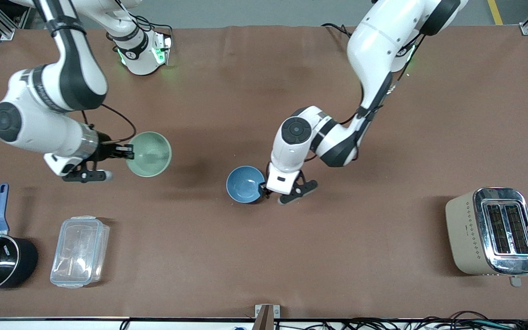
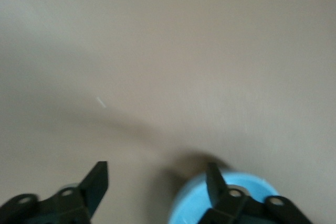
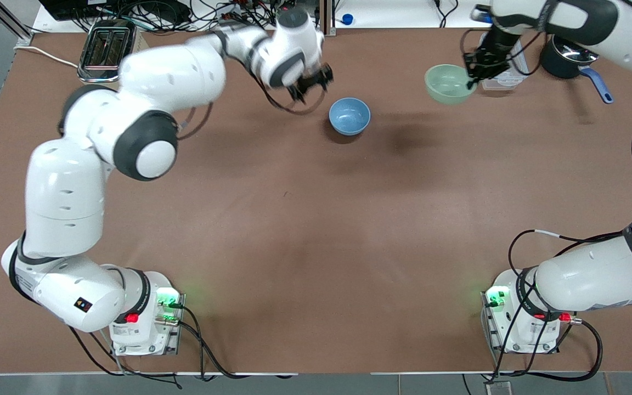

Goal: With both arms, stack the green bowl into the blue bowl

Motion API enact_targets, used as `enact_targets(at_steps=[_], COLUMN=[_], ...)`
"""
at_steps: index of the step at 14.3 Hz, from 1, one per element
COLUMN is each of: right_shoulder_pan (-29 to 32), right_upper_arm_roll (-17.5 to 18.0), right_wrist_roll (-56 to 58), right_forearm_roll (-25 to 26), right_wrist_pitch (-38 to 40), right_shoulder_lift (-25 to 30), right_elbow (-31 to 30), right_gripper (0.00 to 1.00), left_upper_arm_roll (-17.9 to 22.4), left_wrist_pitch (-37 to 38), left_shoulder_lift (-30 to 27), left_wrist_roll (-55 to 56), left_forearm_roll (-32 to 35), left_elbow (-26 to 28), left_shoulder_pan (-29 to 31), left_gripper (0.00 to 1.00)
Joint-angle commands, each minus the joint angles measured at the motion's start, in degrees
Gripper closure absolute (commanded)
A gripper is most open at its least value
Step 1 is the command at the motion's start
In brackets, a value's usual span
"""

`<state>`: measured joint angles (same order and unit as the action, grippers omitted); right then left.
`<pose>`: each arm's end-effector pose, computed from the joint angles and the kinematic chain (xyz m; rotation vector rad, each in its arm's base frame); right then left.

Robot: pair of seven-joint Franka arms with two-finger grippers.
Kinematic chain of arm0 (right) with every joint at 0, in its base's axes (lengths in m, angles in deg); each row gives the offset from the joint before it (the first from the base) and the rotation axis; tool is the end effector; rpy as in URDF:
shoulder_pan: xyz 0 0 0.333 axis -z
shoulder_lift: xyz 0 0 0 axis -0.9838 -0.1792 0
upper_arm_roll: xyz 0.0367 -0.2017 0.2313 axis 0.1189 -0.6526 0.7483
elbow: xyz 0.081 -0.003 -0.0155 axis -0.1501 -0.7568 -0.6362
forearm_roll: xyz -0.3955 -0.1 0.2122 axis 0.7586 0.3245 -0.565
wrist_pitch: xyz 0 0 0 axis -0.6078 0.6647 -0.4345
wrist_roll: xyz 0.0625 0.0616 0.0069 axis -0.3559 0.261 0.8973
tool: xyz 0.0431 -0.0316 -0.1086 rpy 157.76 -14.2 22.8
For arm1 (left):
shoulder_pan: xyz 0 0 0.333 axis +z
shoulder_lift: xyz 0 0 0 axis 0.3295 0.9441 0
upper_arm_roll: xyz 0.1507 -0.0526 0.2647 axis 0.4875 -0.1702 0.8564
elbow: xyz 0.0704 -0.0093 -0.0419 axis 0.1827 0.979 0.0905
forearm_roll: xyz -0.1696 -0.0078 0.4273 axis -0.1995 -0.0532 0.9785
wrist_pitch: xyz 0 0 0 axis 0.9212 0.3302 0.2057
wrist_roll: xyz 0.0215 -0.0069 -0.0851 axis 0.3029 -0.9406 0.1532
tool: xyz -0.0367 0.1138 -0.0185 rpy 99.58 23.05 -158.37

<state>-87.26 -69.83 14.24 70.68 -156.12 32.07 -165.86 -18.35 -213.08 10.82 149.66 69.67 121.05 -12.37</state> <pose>0.6244 0.1409 0.3515 -2.9635 0.0722 0.2658 0.6341 -0.4948 0.2415 2.9326 0.7196 0.2176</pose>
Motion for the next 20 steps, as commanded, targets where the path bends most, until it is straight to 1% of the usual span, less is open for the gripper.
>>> enact_targets(at_steps=[1, 3, 4, 5, 6, 7, 8, 10, 12, 14, 15, 18, 19, 20], right_shoulder_pan=[-1.64, -2.44, -2.62, -3.14, -3.23, -3.49, -3.76, -4.46, -4.38, -5.07, -5.34, -5.52, -5.52, -5.34], right_upper_arm_roll=[5.58, 10.15, 12.26, 15.07, 16.83, 18.16, 19.30, 20.02, 20.02, 20.02, 20.02, 20.02, 20.02, 20.02], right_wrist_roll=[-10.13, -18.20, -22.69, -28.56, -33.58, -38.15, -41.59, -46.27, -46.81, -48.65, -49.44, -49.71, -49.89, -49.89], right_forearm_roll=[0.46, 1.16, 2.73, 5.27, 8.43, 11.77, 14.15, 17.41, 20.31, 21.38, 22.16, 23.40, 24.01, 23.93], right_wrist_pitch=[-3.69, -7.55, -9.92, -13.51, -16.16, -18.36, -18.82, -18.82, -19.26, -21.89, -22.68, -23.04, -23.13, -24.00], right_shoulder_lift=[-1.94, -3.69, -5.18, -7.11, -9.39, -12.20, -14.49, -17.66, -19.51, -21.27, -22.32, -24.26, -24.62, -24.97], right_elbow=[0.64, 0.64, 0.73, 0.82, 1.17, 2.74, 4.58, 7.58, 8.64, 9.17, 9.69, 11.36, 11.37, 11.37], right_gripper=[1.00, 1.00, 1.00, 1.00, 1.00, 1.00, 1.00, 1.00, 1.00, 1.00, 1.00, 1.00, 1.00, 1.00], left_upper_arm_roll=[-0.01, -0.09, -0.18, -0.27, -0.01, -0.01, -0.09, -0.27, -0.27, -0.09, -0.70, -0.45, 0.60, 2.52], left_wrist_pitch=[10.73, 16.99, 19.36, 21.91, 24.55, 26.31, 28.42, 33.07, 35.20, 37.40, 38.89, 41.53, 42.49, 42.85], left_shoulder_lift=[-7.69, -11.48, -13.32, -15.00, -17.01, -18.51, -20.10, -23.43, -25.20, -28.53, -29.42, -33.72, -34.95, -37.14], left_wrist_roll=[-10.37, -20.04, -24.79, -28.84, -32.45, -36.22, -40.18, -48.43, -58.46, -60.52, -61.39, -70.07, -73.32, -74.40], left_forearm_roll=[1.87, 1.87, 1.61, 1.52, 2.04, 2.04, 1.52, 1.51, 1.17, 1.08, 0.47, -4.01, -6.28, -7.52], left_elbow=[0.54, 0.63, 0.54, 0.63, 0.54, 0.46, 0.54, 0.19, -0.77, -0.60, -0.60, -0.34, 0.10, 1.93], left_shoulder_pan=[6.54, 11.54, 13.92, 15.94, 17.09, 18.41, 20.51, 23.42, 25.45, 26.68, 28.25, 31.69, 32.48, 31.70], left_gripper=[0.00, 0.00, 0.00, 0.00, 0.00, 0.00, 0.00, 0.00, 0.00, 0.00, 0.00, 0.00, 0.00, 0.00])
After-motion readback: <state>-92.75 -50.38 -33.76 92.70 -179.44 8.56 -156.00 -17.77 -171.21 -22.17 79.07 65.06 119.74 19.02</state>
